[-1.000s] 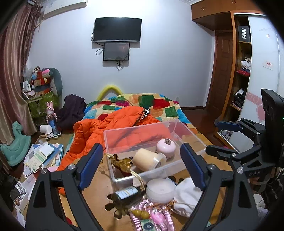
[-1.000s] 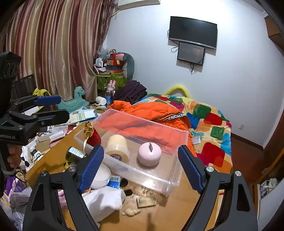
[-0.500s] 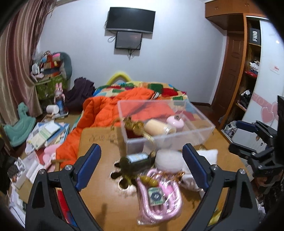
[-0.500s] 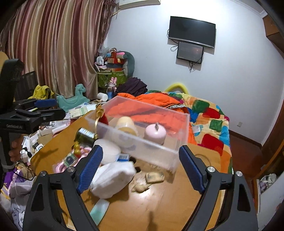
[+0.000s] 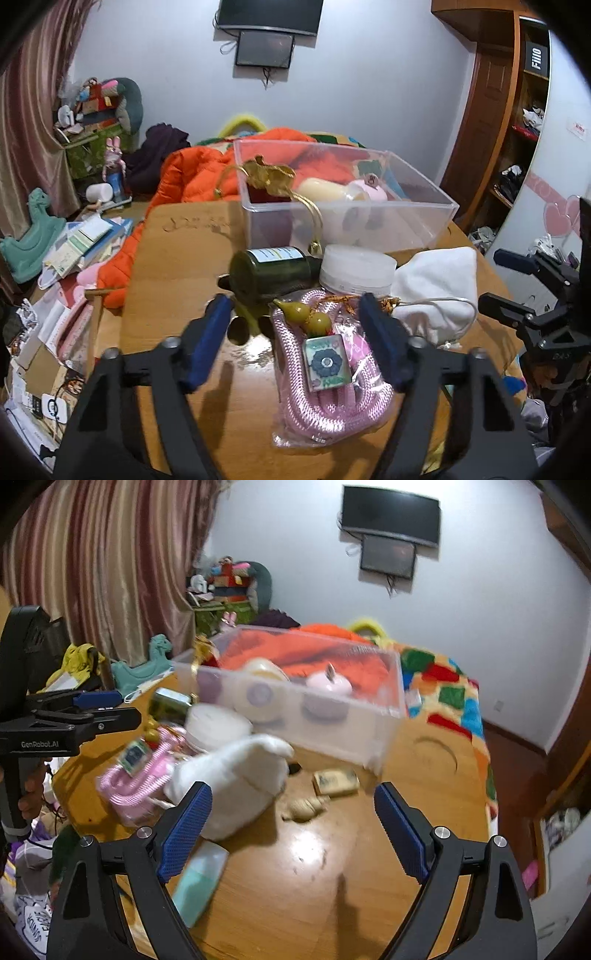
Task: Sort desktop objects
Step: 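Grasp the pink rope bundle with the left tool while the right tool grasps the small seashell, then lift the pink rope bundle with the left tool while the right tool lifts the seashell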
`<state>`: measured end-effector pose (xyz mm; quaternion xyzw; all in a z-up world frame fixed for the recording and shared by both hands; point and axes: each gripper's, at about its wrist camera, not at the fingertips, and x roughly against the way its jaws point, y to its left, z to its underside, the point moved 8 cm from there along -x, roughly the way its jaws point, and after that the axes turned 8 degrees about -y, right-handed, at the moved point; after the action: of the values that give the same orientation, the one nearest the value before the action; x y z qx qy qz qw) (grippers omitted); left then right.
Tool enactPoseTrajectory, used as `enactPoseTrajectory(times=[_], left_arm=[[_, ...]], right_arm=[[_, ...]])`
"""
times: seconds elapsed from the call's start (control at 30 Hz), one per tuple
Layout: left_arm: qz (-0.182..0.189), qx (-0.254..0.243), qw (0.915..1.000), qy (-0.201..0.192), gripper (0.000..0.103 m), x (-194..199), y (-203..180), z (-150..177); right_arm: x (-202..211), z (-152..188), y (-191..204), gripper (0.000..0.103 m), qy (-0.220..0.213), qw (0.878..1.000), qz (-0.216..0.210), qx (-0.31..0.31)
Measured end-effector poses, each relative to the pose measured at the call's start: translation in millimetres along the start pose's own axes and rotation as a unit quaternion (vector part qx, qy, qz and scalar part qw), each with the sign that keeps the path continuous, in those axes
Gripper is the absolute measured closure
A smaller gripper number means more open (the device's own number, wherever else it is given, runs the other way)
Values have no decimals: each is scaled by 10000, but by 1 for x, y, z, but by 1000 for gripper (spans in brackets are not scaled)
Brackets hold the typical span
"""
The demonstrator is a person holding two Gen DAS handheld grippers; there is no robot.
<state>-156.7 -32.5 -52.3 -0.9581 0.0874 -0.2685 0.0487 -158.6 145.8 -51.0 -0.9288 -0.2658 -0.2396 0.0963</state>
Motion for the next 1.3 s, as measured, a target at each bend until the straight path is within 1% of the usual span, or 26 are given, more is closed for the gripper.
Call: enactPoseTrajectory(times=[0.07,0.13,0.2,0.27,0.3,0.37,0.5,0.57,0.7,0.73,0.8,0.87,0.93,0.97,1.03,1.3], left_arm=[[61,19,10000,61,47,-5,-3,1],[114,21,9999,94,48,-9,-6,2],[108,-52,9999,117,52,-12,-10,4],[88,-112,9998,141,57,-15,-13,6],[92,-124,9997,165,58,-17,-14,7],[105,-128,9996,208,61,-21,-15,9],[49,-126,9997,200,62,-25,-12,9],[59,-95,9998,192,63,-26,-11,9],[-6,-149,9998,144,69,-26,-10,9],[-2,-137,9998,128,70,-26,-8,9],[-3,-98,9999,101,74,-26,-6,9],[2,-58,9999,83,74,-27,-4,9],[9,-56,10000,65,75,-27,-4,9],[4,-62,10000,51,75,-27,-4,9],[-3,-61,10000,31,76,-26,-4,9],[10,-30,10000,-53,77,-18,-5,7]], right_arm=[[-5,8,-8,15,145,9997,22,-195],[-10,15,-18,17,239,9989,-22,-405],[-14,19,-23,17,289,9983,10,-500],[-19,23,-27,20,349,9980,58,-521],[-21,25,-28,24,369,9979,55,-529],[-27,28,-28,26,442,9976,-4,-542],[-36,31,-23,28,532,9974,-103,-478],[-40,31,-21,33,557,9974,-135,-447],[-50,34,-15,54,724,9964,-220,-394],[-53,35,-14,56,757,9960,-240,-402],[-56,35,-13,56,790,9956,-248,-435],[-57,33,-14,60,790,9952,-250,-520],[-58,32,-15,73,775,9951,-249,-556],[-58,31,-15,75,767,9952,-241,-552],[-58,31,-16,82,747,9952,-257,-570],[-51,30,-21,83,655,9949,-284,-707]])
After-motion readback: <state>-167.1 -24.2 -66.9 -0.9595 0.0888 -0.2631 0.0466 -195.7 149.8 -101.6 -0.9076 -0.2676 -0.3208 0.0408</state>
